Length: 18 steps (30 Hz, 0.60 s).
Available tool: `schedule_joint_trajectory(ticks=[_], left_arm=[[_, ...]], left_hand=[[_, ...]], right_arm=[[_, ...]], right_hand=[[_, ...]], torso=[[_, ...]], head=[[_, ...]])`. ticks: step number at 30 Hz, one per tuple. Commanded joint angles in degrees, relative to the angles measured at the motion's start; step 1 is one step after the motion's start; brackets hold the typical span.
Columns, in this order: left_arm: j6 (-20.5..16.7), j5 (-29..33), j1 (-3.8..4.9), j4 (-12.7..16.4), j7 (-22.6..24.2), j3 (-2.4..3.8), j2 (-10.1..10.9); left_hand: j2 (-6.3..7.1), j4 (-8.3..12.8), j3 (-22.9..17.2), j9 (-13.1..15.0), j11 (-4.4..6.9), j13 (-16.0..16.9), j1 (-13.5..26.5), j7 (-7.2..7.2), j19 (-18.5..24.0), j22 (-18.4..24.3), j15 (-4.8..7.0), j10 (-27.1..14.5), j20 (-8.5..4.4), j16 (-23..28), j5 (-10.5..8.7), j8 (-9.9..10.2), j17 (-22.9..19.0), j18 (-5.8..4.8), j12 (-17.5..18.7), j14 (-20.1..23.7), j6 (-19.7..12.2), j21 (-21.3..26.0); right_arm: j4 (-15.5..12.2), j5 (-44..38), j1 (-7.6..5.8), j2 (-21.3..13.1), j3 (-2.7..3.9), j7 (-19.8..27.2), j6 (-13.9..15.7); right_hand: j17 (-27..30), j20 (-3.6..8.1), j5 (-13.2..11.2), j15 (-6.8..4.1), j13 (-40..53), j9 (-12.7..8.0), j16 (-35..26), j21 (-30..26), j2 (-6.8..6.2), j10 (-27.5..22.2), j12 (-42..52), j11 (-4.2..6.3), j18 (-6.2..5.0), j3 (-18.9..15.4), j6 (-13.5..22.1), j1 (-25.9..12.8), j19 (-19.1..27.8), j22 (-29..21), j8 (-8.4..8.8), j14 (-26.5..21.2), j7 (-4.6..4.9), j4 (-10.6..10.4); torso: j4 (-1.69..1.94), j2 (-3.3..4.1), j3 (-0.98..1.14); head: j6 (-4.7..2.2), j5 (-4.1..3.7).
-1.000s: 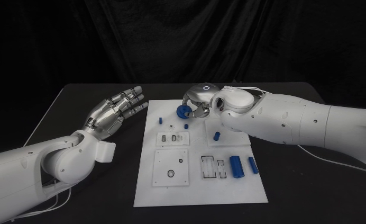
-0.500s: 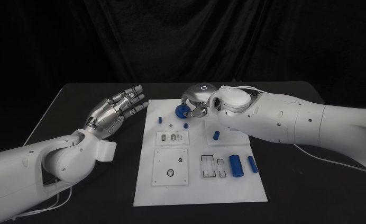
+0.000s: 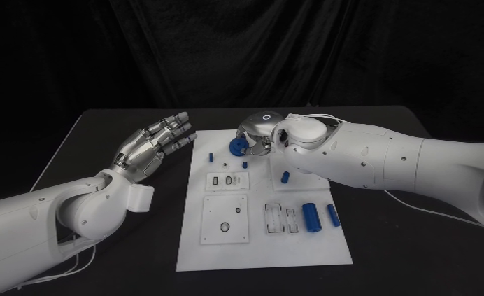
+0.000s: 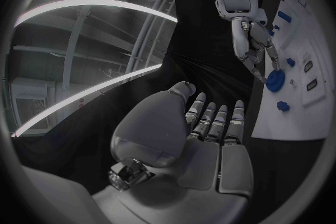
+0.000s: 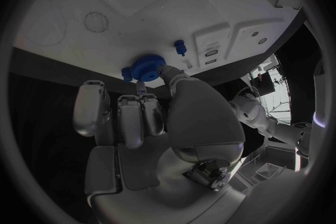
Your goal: Assemble the parts on the task board
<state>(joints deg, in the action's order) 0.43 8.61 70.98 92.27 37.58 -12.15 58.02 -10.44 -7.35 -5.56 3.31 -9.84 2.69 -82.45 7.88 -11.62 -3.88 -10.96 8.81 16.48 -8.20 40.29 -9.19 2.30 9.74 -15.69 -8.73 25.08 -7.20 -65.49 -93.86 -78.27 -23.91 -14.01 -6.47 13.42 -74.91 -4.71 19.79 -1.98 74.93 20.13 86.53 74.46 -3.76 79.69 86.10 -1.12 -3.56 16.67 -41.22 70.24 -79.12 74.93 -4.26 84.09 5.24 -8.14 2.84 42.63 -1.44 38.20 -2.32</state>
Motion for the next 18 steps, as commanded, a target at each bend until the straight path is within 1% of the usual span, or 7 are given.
schedule_joint_trajectory(ticks=[1,3,5,6,9,18], left_arm=[[0.9,0.2,-0.10,0.0,0.3,0.05,-0.2],[0.9,0.2,-0.11,-0.1,0.3,0.05,-0.2],[0.9,0.2,-0.12,-0.1,0.2,0.05,-0.2],[1.0,0.2,-0.13,-0.1,0.2,0.05,-0.2],[1.0,0.2,-0.15,-0.1,0.1,0.05,-0.2],[1.0,0.2,-0.22,-0.3,0.1,0.05,-0.2]], left_hand=[[-0.02,0.1,-0.4,0.0,-0.46,0.1,0.7,0.32,-0.2,0.0,-0.47,-0.1,0.30,-0.2,-0.37,-0.3,0.1,-0.54,-0.3,0.1,-0.1,-0.4],[-0.02,0.1,-0.4,0.0,-0.46,0.1,0.7,0.32,-0.2,0.0,-0.47,-0.1,0.30,-0.2,-0.37,-0.3,0.1,-0.54,-0.3,0.1,-0.1,-0.4],[-0.02,0.1,-0.4,0.0,-0.46,0.1,0.7,0.32,-0.2,0.0,-0.47,-0.1,0.30,-0.2,-0.37,-0.3,0.1,-0.54,-0.3,0.1,-0.1,-0.4],[-0.02,0.1,-0.4,0.0,-0.46,0.1,0.7,0.32,-0.2,0.0,-0.47,-0.1,0.30,-0.2,-0.37,-0.3,0.1,-0.54,-0.3,0.1,-0.1,-0.4],[-0.02,0.1,-0.4,0.0,-0.46,0.1,0.7,0.32,-0.2,0.0,-0.47,-0.1,0.30,-0.2,-0.37,-0.3,0.1,-0.54,-0.3,0.1,-0.1,-0.4],[0.11,0.2,-0.6,0.0,-0.50,0.1,0.9,0.40,-0.3,0.0,-0.51,0.0,0.29,-0.3,-0.35,-0.3,0.1,-0.63,-0.4,0.1,-0.1,-0.4]], right_arm=[[0.1,-0.4,0.18,0.1,0.03,-1.0,-1.6],[0.1,-0.4,0.21,0.2,0.03,-0.9,-1.6],[0.1,-0.4,0.23,0.2,0.03,-0.8,-1.5],[0.2,-0.4,0.24,0.2,0.03,-0.8,-1.4],[0.2,-0.4,0.26,0.1,0.03,-0.7,-1.4],[0.3,-0.4,0.30,-0.2,0.03,-0.8,-2.2]], right_hand=[[-10.2,-0.10,-3.9,0.29,8.3,-1.2,-0.5,-0.7,0.07,-1.0,-0.5,0.06,-0.49,-1.0,1.3,-0.9,0.6,9.7,0.65,2.0,-0.15,-0.2],[-10.1,-0.07,-5.4,0.28,8.1,-1.8,-0.6,-0.9,0.28,-1.4,-0.6,0.09,-0.55,-1.5,1.8,-1.0,0.7,9.6,0.66,1.8,-0.21,-0.3],[-9.9,-0.07,-6.1,0.27,7.8,-2.1,-0.8,-1.2,0.42,-1.9,-0.8,0.10,-0.61,-1.7,2.0,-1.1,0.9,9.5,0.64,1.7,-0.25,-0.3],[-9.8,-0.07,-8.0,0.27,7.6,-2.6,-0.9,-1.5,0.65,-2.1,-0.9,0.11,-0.64,-2.3,2.1,-1.4,1.0,9.5,0.59,1.6,-0.29,-0.6],[-9.4,-0.07,-10.0,0.27,7.1,-3.6,-1.2,-2.2,1.00,-3.1,-1.3,0.11,-0.78,-3.2,2.7,-1.7,1.4,9.3,0.60,1.2,-0.30,-0.9],[-9.0,-0.10,-10.6,0.32,6.7,-3.7,-1.6,-2.8,1.41,-3.8,-1.6,0.05,-0.91,-3.5,2.1,-1.9,1.8,9.1,0.44,0.8,-0.18,-1.1]], torso=[[-0.02,-0.02,-0.02],[-0.02,-0.02,-0.02],[0.02,-0.01,-0.01],[0.04,-0.01,-0.01],[0.06,0.00,-0.01],[-0.02,-0.03,-0.03]], head=[[0.07,0.08],[0.08,0.10],[0.12,0.10],[0.14,0.06],[0.14,0.05],[0.26,0.15]])
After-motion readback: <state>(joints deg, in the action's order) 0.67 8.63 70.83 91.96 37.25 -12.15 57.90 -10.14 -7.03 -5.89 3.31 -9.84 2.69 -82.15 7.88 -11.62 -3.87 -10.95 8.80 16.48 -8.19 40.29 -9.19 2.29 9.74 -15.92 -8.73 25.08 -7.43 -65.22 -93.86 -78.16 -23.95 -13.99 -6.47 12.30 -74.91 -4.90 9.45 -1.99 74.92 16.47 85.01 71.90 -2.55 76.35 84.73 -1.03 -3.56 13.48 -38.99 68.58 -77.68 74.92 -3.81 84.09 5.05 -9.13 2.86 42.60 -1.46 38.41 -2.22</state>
